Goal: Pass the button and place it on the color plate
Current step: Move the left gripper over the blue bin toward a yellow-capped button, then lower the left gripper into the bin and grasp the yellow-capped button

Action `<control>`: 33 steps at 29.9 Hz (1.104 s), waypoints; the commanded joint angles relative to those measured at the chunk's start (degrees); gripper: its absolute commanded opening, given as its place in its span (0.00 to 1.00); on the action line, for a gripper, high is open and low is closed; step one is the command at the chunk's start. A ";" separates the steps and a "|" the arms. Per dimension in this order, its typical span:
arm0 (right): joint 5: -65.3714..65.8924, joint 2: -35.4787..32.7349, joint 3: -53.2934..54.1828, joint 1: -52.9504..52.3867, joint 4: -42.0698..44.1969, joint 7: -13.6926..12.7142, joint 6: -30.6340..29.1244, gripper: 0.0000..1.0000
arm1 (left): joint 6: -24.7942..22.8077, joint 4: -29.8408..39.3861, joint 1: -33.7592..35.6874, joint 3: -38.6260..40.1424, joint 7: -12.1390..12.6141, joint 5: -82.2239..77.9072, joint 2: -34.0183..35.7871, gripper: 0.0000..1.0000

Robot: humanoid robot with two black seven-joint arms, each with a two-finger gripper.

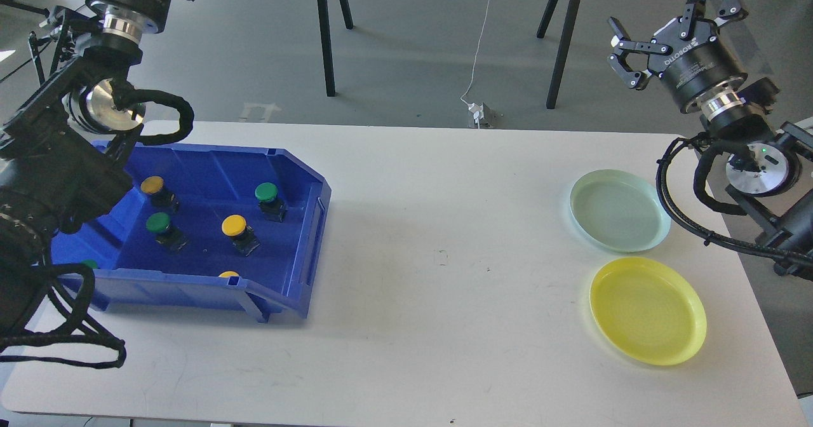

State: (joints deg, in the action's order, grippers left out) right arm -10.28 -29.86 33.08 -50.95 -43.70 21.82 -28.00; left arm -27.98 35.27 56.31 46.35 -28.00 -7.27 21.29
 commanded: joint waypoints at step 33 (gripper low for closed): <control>0.09 -1.52 1.82 4.46 -0.42 -0.11 0.00 0.99 | -0.02 22.14 13.40 -61.02 0.00 -84.40 25.83 0.99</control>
State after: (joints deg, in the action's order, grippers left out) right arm -10.19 -31.31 35.01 -46.59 -44.11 21.71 -28.00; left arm -28.00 62.31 71.33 -13.40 -28.00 -91.06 49.53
